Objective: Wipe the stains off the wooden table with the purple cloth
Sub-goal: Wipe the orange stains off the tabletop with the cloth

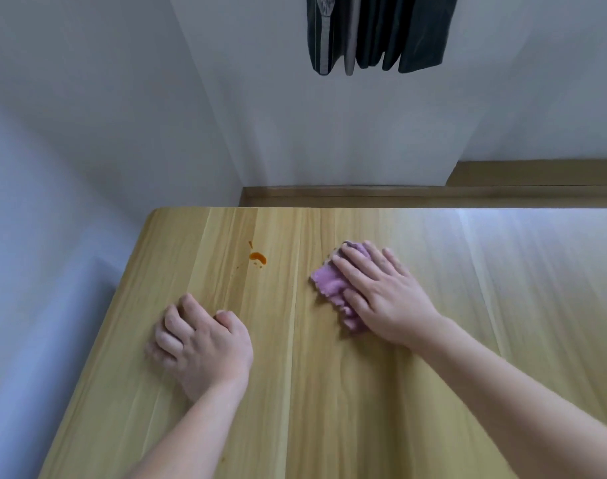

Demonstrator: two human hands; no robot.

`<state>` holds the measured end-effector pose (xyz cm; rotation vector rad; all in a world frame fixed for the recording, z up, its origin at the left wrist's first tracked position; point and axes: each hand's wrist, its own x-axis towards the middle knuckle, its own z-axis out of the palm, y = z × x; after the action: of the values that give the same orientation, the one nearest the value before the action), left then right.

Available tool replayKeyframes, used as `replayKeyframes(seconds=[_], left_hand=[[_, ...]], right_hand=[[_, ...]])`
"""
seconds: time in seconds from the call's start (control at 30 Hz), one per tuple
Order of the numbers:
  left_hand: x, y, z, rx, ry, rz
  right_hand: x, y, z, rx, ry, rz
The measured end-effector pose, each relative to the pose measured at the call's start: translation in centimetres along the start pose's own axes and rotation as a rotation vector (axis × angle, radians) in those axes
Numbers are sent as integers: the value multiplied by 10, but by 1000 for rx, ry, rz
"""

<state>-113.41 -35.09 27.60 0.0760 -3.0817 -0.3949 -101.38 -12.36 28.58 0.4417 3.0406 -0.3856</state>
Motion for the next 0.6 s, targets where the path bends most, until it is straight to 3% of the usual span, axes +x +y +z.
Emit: replayKeyframes(seconds=[0.13,0.2,0.27,0.37,0.5,0.53,0.6], left_hand=[[0,-1,-3,2,-1,11],[1,-2,-4,6,-30,2],[1,-2,-8,11,-67,12],[10,-14,-14,59,-60,109],[38,-68,-29,189,-45,431],[43,-83,-31,224,-39,456],[51,-105,-36,249,-28,340]], right_hand=[[25,56,-16,44,109,407],[51,38,-14,69,163,650],[78,-3,-8,89,144,743],[103,-85,9,117,120,422],[71,-142,27,81,71,46],[56,-138,28,68,48,-22],[38,-118,25,36,6,-153]])
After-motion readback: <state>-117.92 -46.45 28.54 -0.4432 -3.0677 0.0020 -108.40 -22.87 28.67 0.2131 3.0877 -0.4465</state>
